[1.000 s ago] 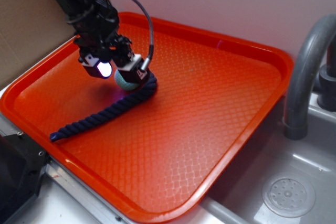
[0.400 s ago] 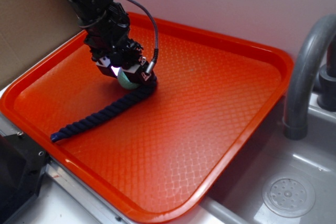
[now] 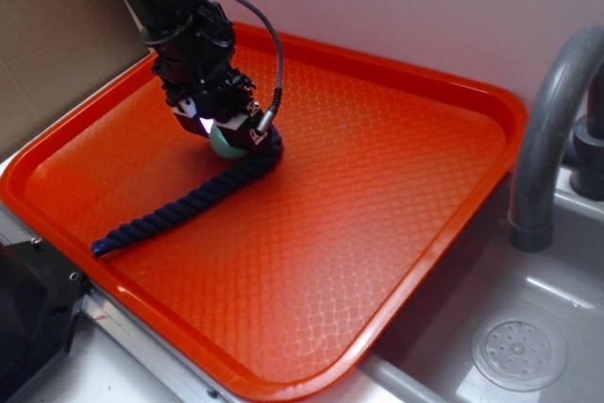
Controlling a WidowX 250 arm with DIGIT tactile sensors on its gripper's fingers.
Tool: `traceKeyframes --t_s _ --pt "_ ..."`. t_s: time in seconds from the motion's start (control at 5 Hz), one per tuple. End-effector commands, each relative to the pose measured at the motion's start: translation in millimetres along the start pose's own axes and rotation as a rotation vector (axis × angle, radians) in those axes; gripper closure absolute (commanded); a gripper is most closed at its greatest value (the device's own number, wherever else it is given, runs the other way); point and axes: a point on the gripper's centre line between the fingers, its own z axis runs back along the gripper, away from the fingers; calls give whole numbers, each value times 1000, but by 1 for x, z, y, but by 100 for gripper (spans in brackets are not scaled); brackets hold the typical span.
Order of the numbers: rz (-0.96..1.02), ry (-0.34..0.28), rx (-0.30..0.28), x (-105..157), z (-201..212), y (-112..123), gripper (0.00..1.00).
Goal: Grab the green ball.
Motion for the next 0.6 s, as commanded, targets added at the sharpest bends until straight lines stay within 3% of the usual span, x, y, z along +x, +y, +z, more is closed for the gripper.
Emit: traceKeyframes --t_s 0.0,0.2,0.4 --pt "-51 25 173 -11 117 37 100" --pt "-38 -66 227 -19 169 50 100" --pt "-72 -68 281 -16 219 44 100"
